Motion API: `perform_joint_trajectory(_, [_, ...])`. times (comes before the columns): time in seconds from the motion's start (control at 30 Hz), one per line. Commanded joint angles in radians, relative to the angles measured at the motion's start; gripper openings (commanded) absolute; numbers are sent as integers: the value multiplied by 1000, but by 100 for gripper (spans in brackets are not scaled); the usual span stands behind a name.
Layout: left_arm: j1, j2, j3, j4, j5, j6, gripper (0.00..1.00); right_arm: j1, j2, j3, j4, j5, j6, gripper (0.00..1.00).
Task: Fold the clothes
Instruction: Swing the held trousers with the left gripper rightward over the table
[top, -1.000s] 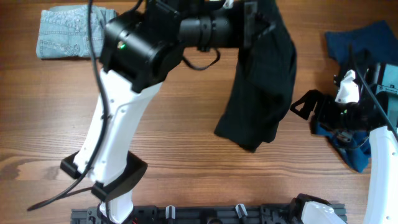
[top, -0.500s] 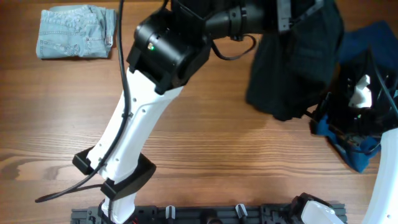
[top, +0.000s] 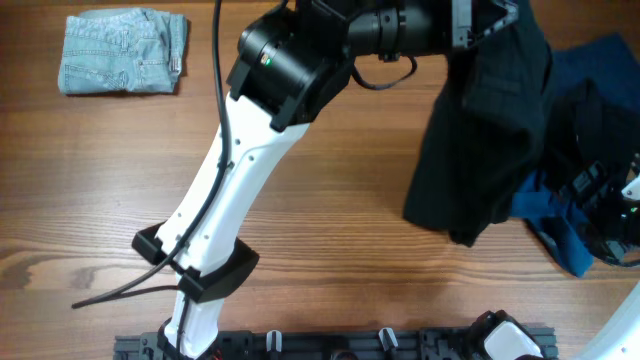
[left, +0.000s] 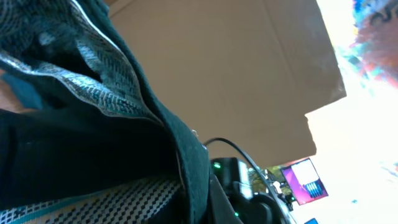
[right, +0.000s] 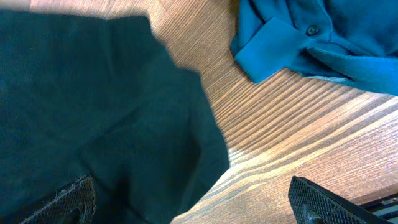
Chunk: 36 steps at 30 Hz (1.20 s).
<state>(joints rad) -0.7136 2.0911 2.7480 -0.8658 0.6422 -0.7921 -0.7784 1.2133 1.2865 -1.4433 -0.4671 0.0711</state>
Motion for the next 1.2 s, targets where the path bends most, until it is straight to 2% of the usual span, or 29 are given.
perform_joint_trajectory(0.0, [18, 27, 18, 59, 40, -2, 4, -8, -16, 22, -2, -6, 10, 100])
perform_joint_trajectory(0.13, [18, 65, 18, 227, 163, -121, 4, -8, -16, 22, -2, -6, 10, 100])
perform_joint_trajectory(0.2, [5, 80, 18, 370, 245, -214, 4, -8, -16, 22, -2, -6, 10, 100])
perform_joint_trajectory(0.3, [-26, 82, 18, 447, 271, -264, 4, -8, -16, 21, -2, -6, 9, 100])
perform_joint_trajectory(0.4, [-27, 82, 18, 431, 281, -264, 4, -8, -16, 21, -2, -6, 7, 100])
perform_joint_trajectory(0.6, [102, 92, 18, 166, 273, -255, 4, -8, -16, 21, -2, -6, 8, 100])
perform_joint_trajectory(0.87, [261, 129, 18, -222, 227, 0, 4, -8, -16, 21, -2, -6, 7, 100])
perform_joint_trajectory(1.03, [349, 166, 18, -466, 224, 281, 4, -8, -16, 21, -3, -8, 7, 100])
perform_joint_trajectory(1.17, [401, 206, 18, -611, 224, 450, 4, -8, -16, 21, -4, -23, -2, 100])
